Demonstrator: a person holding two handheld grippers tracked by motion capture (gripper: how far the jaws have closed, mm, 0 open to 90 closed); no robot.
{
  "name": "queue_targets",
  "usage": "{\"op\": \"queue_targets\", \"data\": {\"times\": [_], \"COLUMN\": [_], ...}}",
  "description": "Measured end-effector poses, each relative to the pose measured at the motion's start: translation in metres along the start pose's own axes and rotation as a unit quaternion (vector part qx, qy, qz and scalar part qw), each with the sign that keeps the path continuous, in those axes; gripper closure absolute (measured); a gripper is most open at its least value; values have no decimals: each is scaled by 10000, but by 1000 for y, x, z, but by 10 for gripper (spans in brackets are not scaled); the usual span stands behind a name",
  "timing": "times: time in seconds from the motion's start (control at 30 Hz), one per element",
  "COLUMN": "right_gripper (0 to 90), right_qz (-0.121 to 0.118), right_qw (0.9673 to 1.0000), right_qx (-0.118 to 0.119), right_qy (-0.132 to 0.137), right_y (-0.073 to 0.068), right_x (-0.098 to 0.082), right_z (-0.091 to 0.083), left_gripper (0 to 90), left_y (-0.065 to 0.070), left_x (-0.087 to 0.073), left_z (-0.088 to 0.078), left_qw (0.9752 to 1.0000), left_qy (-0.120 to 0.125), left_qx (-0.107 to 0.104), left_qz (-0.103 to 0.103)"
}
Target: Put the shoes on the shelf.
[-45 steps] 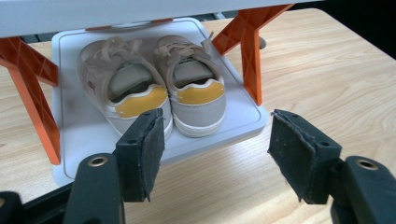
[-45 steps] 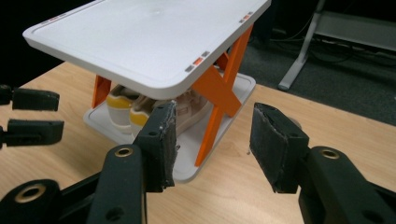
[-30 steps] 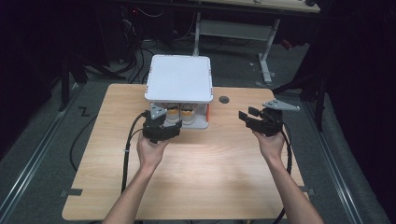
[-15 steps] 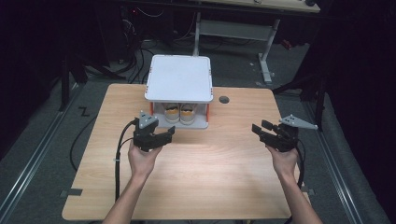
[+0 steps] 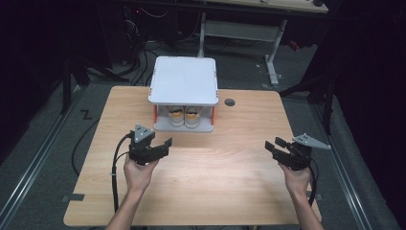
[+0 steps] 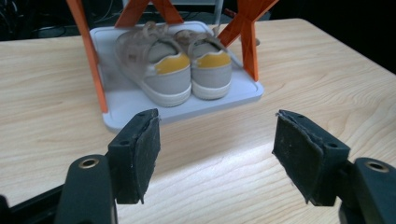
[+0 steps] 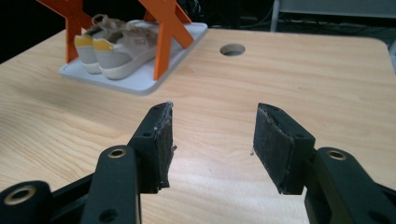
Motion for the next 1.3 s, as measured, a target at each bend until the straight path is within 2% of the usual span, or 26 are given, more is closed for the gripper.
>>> {"op": "queue_targets", "data": {"times": [0.1,0.4,0.6,0.77,0.93,1.07,1.2,1.3], "right_gripper": [466,466,464,461,450,448,441,440], "right_qz": [49,240,131,161,33,34,-43,-89], "right_qw": [9999,9988,9973,9952,9920,9894,9868,9862], "right_qx": [-44,-236,-410,-540,-717,-829,-945,-992], "right_qy": [-89,-347,-592,-806,-1037,-1192,-1314,-1323], "right_y": [3,16,21,27,32,36,39,41], "right_x": [-12,-49,-65,-78,-87,-95,-101,-100], "right_z": [1,4,8,13,19,24,28,29], "left_gripper": [319,318,318,318,319,319,319,318], "left_y": [-4,-21,-30,-40,-50,-58,-64,-70], "left_x": [-8,-35,-52,-64,-76,-82,-88,-94], "left_z": [1,4,10,14,22,26,30,34], "left_qw": [9999,9991,9983,9971,9948,9929,9906,9883], "left_qy": [-41,-221,-418,-544,-699,-761,-860,-933], "left_qx": [-34,100,263,456,709,893,1051,1196], "left_qz": [-125,-337,-306,-291,-226,-204,-169,-137]}}
Point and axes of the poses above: each handheld gripper's, and its own axes: z roughly forward along the jaws, x roughly out of its top, y roughly to its right, the point moved 9 cm from there along z, roughly forward along the jaws, and after that the axes turned 6 degrees about -z, right-handed, at the moved point
